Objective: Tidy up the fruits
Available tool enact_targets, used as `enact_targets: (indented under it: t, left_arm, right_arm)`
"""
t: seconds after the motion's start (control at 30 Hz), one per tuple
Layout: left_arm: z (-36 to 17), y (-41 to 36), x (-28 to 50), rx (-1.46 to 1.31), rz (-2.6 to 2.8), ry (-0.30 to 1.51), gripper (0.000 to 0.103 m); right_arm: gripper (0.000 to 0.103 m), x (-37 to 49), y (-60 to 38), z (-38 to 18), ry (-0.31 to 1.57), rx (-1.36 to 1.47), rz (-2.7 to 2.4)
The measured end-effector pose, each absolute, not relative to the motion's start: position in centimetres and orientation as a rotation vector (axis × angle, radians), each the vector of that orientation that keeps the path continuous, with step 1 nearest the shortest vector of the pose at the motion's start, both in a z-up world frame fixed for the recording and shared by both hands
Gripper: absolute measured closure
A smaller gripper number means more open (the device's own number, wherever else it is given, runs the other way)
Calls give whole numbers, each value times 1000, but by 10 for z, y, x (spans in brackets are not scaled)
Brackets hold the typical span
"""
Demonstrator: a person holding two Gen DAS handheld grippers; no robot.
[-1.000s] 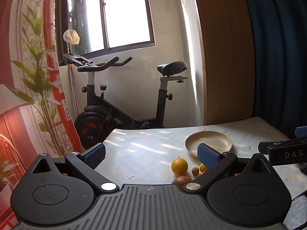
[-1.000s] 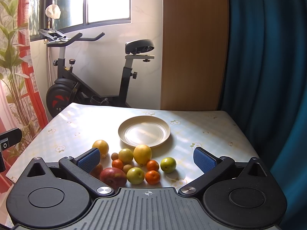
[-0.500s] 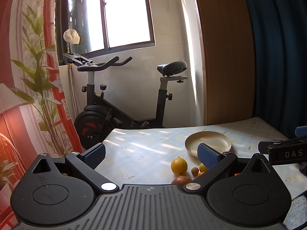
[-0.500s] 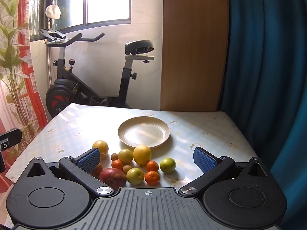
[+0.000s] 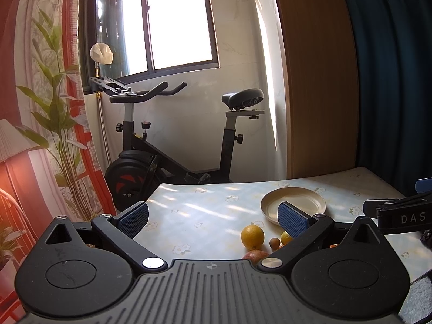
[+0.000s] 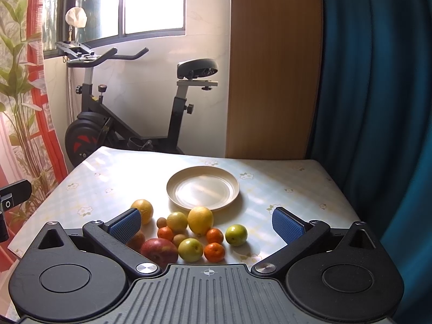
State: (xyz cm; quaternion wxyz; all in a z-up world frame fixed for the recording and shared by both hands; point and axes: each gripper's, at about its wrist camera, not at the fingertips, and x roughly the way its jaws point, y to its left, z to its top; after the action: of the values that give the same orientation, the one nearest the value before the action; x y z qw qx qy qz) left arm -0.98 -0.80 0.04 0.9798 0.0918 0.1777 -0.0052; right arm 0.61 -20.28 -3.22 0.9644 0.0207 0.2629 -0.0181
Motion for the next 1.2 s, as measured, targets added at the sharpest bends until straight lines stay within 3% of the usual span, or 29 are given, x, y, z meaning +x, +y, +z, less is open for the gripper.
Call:
enact_targets:
  t: [0.5, 0.67, 0.8, 1.2]
  left_arm:
    - [0, -3, 7, 189, -28, 391, 0]
    - [-1, 6, 37, 166, -69, 389, 0]
    - [-9, 14, 61, 118, -104, 366, 1]
    - [-45, 13, 122, 169, -115, 357, 1]
  right_arm:
    - [0, 12, -211, -35, 499, 99, 43]
    - [0, 27, -223, -39, 410, 87, 36]
    - [0, 47, -227, -49, 323, 17, -11]
    - [0, 113, -229, -108, 352, 13, -13]
